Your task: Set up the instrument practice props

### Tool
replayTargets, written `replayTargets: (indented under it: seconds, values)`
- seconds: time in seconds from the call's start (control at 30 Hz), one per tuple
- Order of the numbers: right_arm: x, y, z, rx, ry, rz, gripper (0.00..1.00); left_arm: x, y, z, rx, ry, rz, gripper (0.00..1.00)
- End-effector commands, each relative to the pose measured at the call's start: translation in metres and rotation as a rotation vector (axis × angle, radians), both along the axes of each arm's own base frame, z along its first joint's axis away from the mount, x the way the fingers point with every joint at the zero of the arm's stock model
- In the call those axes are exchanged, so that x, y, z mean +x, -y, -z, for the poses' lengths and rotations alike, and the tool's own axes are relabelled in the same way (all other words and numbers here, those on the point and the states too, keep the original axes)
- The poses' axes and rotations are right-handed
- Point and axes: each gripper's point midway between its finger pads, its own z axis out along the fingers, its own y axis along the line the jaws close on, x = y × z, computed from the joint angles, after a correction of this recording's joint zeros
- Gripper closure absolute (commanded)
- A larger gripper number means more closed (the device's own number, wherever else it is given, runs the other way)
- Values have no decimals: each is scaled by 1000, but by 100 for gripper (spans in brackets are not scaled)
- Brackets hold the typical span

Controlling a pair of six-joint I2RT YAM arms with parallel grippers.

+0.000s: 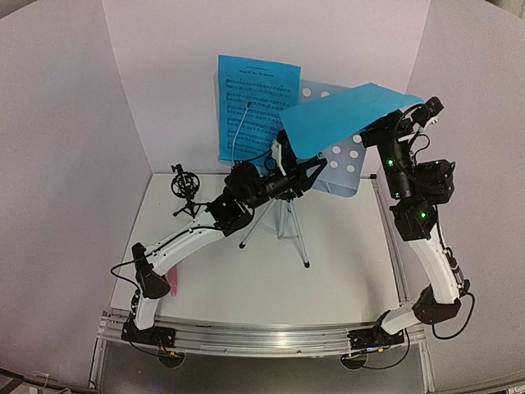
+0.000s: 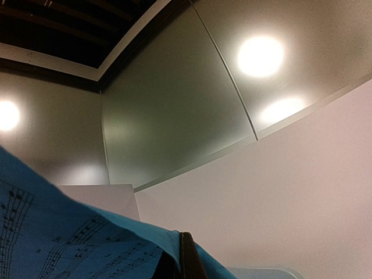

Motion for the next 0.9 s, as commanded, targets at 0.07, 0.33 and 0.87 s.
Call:
replayTargets:
  seconds: [0.07, 0.33, 0.87]
  values:
    - [-13, 16, -15, 79, 47, -2, 100, -18, -6, -28, -71, 26, 53, 84]
    - [-10, 14, -24, 118, 75, -9, 100, -15, -6, -24, -64, 14, 41, 100]
    - [-26, 21, -64, 199, 225, -13, 100, -12, -3, -14, -46, 16, 24, 100]
